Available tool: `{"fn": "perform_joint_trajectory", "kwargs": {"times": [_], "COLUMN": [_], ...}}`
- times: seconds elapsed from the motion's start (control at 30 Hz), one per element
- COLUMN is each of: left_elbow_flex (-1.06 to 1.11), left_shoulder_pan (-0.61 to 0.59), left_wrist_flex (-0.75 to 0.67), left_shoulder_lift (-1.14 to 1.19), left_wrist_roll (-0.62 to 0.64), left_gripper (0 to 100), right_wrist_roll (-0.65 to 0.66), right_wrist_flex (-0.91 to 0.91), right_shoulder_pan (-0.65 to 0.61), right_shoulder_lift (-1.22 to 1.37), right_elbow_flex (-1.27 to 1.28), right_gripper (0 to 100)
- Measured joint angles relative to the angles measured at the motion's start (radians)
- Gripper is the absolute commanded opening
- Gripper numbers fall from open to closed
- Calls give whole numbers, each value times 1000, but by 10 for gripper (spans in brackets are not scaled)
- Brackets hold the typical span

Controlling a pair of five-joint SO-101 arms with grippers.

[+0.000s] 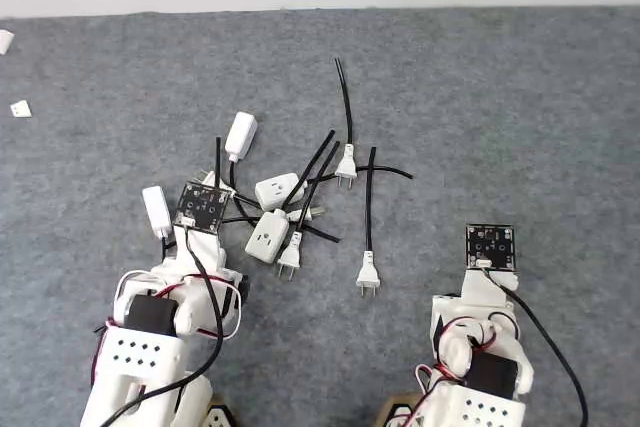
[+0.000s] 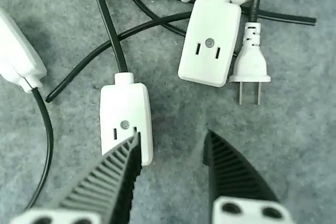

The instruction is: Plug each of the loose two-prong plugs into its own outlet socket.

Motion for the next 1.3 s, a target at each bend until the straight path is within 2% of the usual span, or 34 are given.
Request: {"fn": "perform_joint_trajectory", "kwargs": {"times": [0.3,0.73,1.3], "left_elbow_flex": [0,-81,-138], "left_shoulder_pan": [-34,-94,-104], "left_wrist_flex": [-60,-238,-189], "left_shoulder_lift": [38,427,497], "left_wrist_roll": [14,6,-29], "left_gripper": [195,194,194], "right_wrist_roll": [0,0,0], "right_wrist_flex": [0,0,0], "right_shoulder_pan": [0,0,0], "right_shoulder_lift": [0,0,0], "right_elbow_flex": [0,0,0], "right_gripper": [9,9,9]}}
